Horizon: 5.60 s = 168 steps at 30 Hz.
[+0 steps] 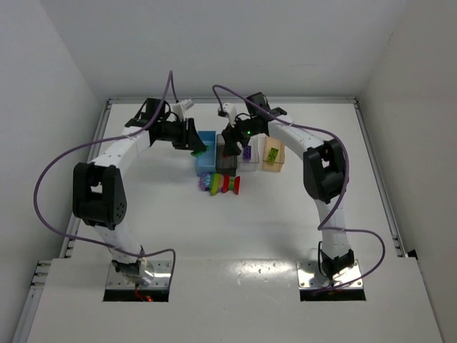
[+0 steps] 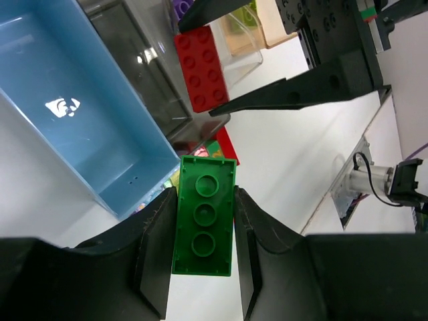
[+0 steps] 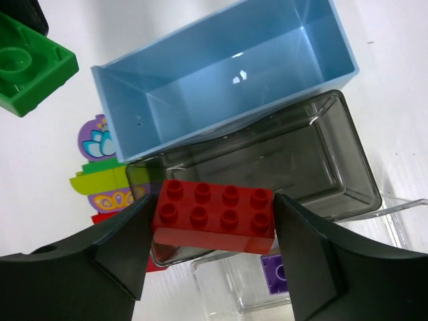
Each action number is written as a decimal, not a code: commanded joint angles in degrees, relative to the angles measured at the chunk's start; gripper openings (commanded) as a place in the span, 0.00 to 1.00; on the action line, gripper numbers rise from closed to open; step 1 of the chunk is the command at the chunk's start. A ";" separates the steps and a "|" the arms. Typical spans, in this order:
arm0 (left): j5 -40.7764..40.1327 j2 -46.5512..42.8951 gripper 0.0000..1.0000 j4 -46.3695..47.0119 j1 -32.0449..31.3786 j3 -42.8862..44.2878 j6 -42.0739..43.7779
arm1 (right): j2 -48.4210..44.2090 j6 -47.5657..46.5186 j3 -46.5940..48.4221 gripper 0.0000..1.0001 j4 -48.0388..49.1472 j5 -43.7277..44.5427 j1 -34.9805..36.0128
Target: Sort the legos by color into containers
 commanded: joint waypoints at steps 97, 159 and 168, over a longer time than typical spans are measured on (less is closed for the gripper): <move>-28.58 -10.72 0.72 11.27 -27.52 -21.78 50.35 | -35.53 2.61 -38.46 0.66 -5.25 -1.97 -6.01; -30.06 9.15 0.69 13.02 -32.71 -12.80 56.24 | -48.10 13.42 -45.76 0.81 2.05 4.37 -21.39; -31.56 9.67 0.54 13.11 -33.76 -12.80 56.85 | -48.10 13.42 -45.76 0.81 1.53 3.22 -22.44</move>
